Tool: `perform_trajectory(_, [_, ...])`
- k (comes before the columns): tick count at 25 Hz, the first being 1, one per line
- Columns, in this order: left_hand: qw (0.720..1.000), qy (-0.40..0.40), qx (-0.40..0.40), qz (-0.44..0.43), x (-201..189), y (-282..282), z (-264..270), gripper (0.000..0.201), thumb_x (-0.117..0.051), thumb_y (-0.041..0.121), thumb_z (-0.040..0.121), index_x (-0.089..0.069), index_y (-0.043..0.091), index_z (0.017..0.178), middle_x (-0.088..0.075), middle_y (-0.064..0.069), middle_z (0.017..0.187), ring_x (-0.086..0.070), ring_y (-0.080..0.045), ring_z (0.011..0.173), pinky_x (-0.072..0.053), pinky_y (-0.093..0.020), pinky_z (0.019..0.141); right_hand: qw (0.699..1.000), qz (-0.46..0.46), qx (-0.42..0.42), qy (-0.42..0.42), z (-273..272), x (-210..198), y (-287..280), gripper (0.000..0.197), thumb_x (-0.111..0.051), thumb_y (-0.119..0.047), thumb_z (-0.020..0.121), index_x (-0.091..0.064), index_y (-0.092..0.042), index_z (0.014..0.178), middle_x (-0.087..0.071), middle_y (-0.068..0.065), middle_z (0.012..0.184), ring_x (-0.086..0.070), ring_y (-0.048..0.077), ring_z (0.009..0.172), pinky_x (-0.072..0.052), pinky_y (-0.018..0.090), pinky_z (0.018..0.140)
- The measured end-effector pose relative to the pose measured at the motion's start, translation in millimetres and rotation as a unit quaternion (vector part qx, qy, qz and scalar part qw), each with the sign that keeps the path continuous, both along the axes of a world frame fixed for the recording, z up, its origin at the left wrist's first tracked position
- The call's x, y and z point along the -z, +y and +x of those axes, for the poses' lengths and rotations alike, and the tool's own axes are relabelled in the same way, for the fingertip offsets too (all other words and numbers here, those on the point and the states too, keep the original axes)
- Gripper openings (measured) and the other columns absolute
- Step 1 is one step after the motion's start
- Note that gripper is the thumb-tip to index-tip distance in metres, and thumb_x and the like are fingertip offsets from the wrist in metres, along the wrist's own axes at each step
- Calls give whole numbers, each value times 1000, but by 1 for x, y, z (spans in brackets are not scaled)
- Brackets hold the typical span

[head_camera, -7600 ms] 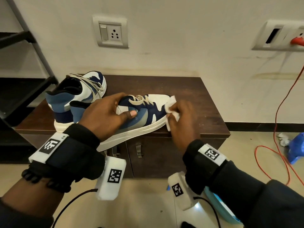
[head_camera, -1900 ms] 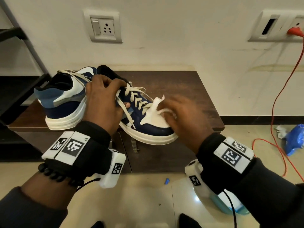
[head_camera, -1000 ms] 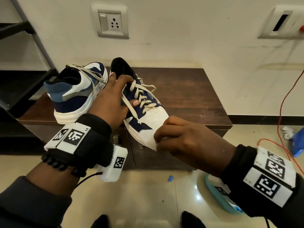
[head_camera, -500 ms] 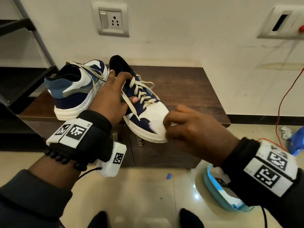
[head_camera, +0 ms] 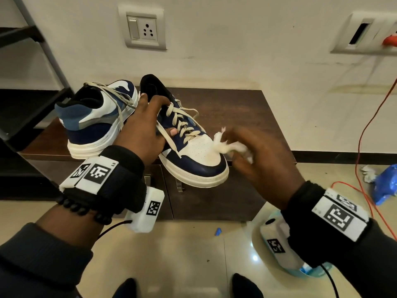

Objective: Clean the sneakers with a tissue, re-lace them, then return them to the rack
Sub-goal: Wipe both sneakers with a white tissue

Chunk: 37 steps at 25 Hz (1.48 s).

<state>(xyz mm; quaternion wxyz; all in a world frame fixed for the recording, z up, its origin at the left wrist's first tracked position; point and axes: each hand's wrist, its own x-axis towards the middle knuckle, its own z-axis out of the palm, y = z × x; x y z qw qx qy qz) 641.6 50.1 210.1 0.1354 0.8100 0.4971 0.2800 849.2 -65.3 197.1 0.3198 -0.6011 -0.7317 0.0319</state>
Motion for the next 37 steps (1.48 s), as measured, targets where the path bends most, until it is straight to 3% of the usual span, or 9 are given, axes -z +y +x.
perform_trajectory(4, [999, -29, -14, 6, -2, -1, -2, 46, -72, 20, 82, -47, 25, 120, -53, -1, 125, -54, -23, 111, -41, -30, 88, 992, -13, -120, -47, -14, 1, -10, 23, -57, -10, 79, -68, -20, 96, -62, -4, 98, -53, 11, 93, -39, 16, 78])
perform_trajectory(9, [957, -252, 21, -142, -2, 5, -14, 37, -73, 3, 78, -48, 27, 92, -62, 0, 94, -62, -5, 80, -54, -23, 71, 993, 24, 39, 112, 7, -8, 9, 17, -61, -10, 86, -65, -22, 98, -62, -8, 102, -54, 3, 94, -38, 5, 80])
perform_trajectory(11, [928, -314, 33, -199, -2, 6, -13, 35, -61, -7, 84, -52, 26, 91, -61, -5, 101, -65, -14, 93, -57, -29, 76, 992, 31, 32, 119, 4, -10, 14, 17, -61, -8, 86, -66, -20, 97, -63, -7, 101, -55, 3, 93, -42, 10, 80])
perform_trajectory(14, [936, -282, 13, -209, -6, 8, -17, 14, -59, 16, 91, -57, 23, 104, -55, -10, 121, -55, -23, 110, -50, -22, 87, 990, 31, -23, 139, -1, -17, 13, 17, -61, -7, 85, -68, -19, 94, -62, -10, 96, -57, 6, 91, -48, 23, 78])
perform_trajectory(18, [976, -139, -88, -141, -6, 1, -28, 55, -49, 71, 80, -64, 22, 101, -68, -4, 100, -63, -22, 95, -52, -42, 85, 991, 52, -92, 80, -10, -26, 8, 18, -62, -8, 82, -69, -19, 94, -62, -9, 98, -55, 7, 96, -46, 26, 82])
perform_trajectory(22, [988, -81, -130, -24, -10, -5, -30, 48, -62, 50, 84, -54, 11, 111, -60, 0, 97, -56, -18, 89, -43, -32, 76, 989, 79, -122, 38, -25, -30, 8, 19, -60, -8, 78, -69, -18, 92, -63, -4, 97, -56, 18, 92, -44, 32, 78])
perform_trajectory(26, [997, -52, -44, 44, -10, -7, -30, 40, -64, 26, 89, -48, 24, 126, -52, -4, 114, -50, -14, 98, -35, -23, 82, 987, 86, -132, 44, -31, -29, 9, 18, -60, -8, 80, -69, -18, 93, -63, -4, 96, -57, 17, 91, -46, 32, 77])
perform_trajectory(33, [992, -103, -61, 44, 4, 1, -28, 13, -56, 22, 92, -46, 15, 87, -50, -7, 93, -46, -19, 81, -29, -13, 61, 994, 17, -95, 52, -24, -34, 26, 18, -62, -14, 87, -69, -22, 102, -63, -9, 107, -53, 1, 100, -42, 13, 88])
perform_trajectory(37, [991, -122, -51, -18, 13, 10, -34, 20, -52, 37, 94, -48, 20, 102, -53, -6, 104, -52, -20, 93, -37, -26, 75, 988, 36, -148, 27, -31, -36, 30, 21, -60, -14, 86, -70, -22, 103, -62, -10, 109, -54, 4, 105, -42, 19, 91])
